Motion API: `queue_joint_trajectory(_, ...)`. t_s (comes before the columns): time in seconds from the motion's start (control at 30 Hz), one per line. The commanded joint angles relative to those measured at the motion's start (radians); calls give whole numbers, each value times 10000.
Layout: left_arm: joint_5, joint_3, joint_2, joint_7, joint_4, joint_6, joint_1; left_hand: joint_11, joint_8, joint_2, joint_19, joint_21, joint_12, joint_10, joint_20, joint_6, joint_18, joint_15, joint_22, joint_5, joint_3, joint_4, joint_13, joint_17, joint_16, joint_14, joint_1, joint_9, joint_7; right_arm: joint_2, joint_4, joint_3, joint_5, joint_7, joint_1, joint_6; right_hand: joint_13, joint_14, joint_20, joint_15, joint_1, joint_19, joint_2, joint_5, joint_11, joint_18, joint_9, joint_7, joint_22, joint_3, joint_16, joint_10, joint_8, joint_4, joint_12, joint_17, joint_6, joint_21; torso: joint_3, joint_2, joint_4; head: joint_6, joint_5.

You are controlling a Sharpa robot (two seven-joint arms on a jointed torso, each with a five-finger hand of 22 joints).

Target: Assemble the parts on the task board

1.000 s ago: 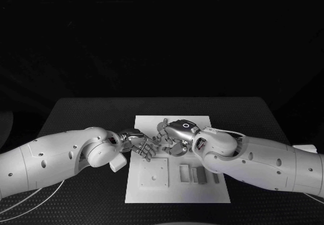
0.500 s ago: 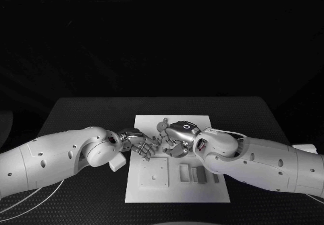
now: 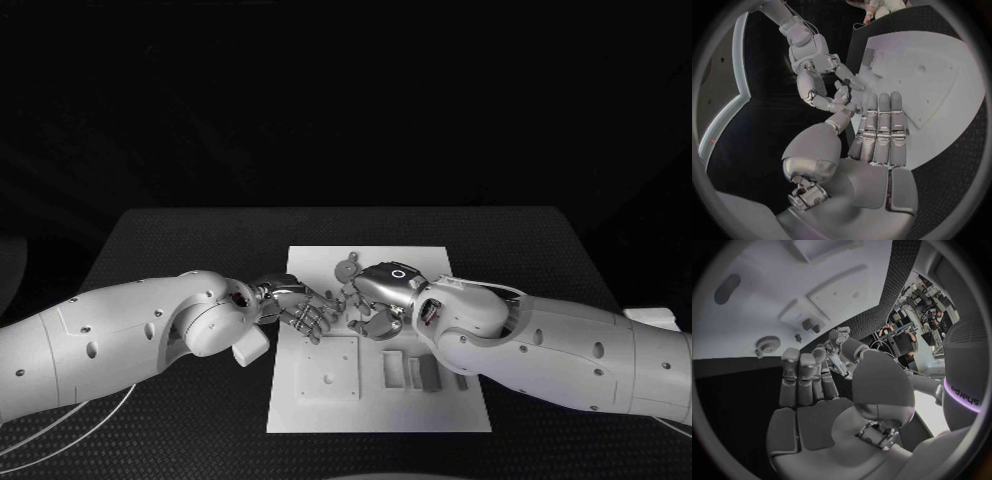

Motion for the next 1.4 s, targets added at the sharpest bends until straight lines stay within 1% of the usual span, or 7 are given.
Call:
queue_joint_trajectory(0.03, -23, 11, 1, 108, 5, -45, 9, -29, 36, 27, 17, 54, 43, 69, -69, 217, 125, 28, 17, 33, 50, -20, 11, 13, 70, 65, 117, 19, -142, -15, 39, -8, 53, 124, -21, 163, -14, 57, 25, -4, -19, -16, 88, 19, -45, 306, -7, 58, 136, -13, 49, 58, 55, -66, 65, 12, 51, 50, -4, 0, 1, 8, -6)
queue_joint_trajectory(0.33, -247, 10, -31, 93, -3, -60, 9, -30, 38, 29, 17, 56, 43, 71, -73, 220, 123, 26, 19, 33, 50, -22, 15, 23, 71, 66, 125, 24, -142, -89, 64, -8, 50, 95, -50, 133, -21, 72, 23, -15, -35, -8, 107, 19, -58, 306, -15, 44, 140, -20, 53, 75, 81, -72, 69, 12, 95, 58, 0, -2, 0, 8, -10)
queue_joint_trajectory(0.53, -1102, 10, -38, 105, 43, -74, 9, -29, 39, 29, 17, 58, 42, 72, -77, 220, 122, 24, 21, 33, 51, -24, 18, 32, 72, 68, 134, 27, -139, -113, 31, -8, 4, 31, -54, 109, -23, 74, 23, -18, -39, -7, 106, 19, -60, 306, -18, 42, 140, -22, 53, 78, 84, -74, 69, 11, 99, 60, 0, 1, 4, 14, -15)
queue_joint_trajectory(0.7, -2600, 9, -2, 117, 130, -164, 8, -16, 40, 25, 28, 72, 43, 86, -89, 223, 122, 21, 33, 33, 56, -25, 32, 62, 83, 85, 169, 39, -112, -152, -190, -7, -63, -21, -55, 28, -28, 74, 23, -20, -48, -7, 96, 19, -61, 306, -28, 43, 140, -26, 49, 79, 78, -75, 66, 9, 88, 59, -1, 0, 3, 23, -23)
queue_joint_trajectory(0.97, -5858, 7, 82, 614, 328, -716, 6, -14, 88, -71, 169, 204, 104, 252, -158, 322, 157, -38, 130, 34, 43, -25, 116, 219, 175, 269, 313, 108, -111, -252, -774, 35, 23, -5, -33, -99, -35, 77, 19, -23, -34, -5, 85, 24, -62, 306, -44, 43, 138, -14, 43, 81, 70, -90, 62, 5, 70, 57, -2, -5, 7, 12, -45)
queue_joint_trajectory(1.03, -6801, 8, 164, 697, 395, -735, 7, -18, 96, -102, 188, 227, 111, 277, -168, 341, 160, -51, 150, 33, 48, -23, 130, 247, 187, 296, 350, 120, -121, -242, -960, 58, 94, 16, 64, -96, -37, 78, 18, -24, -24, -4, 89, 26, -62, 306, -48, 42, 137, -6, 42, 83, 69, -96, 62, 4, 67, 56, -2, -6, 3, 19, -49)
queue_joint_trajectory(1.4, -9093, 15, 506, 491, 742, -139, 19, -28, 117, -221, 249, 296, 125, 353, -192, 406, 160, -80, 207, 30, 91, 10, 170, 330, 209, 371, 445, 158, -145, -71, -1647, 87, 238, 64, 477, -36, -42, 82, 14, -24, -2, -3, 91, 26, -63, 305, -58, 42, 136, 9, 38, 88, 69, -116, 60, 0, 65, 55, 16, -2, -3, -17, -157)
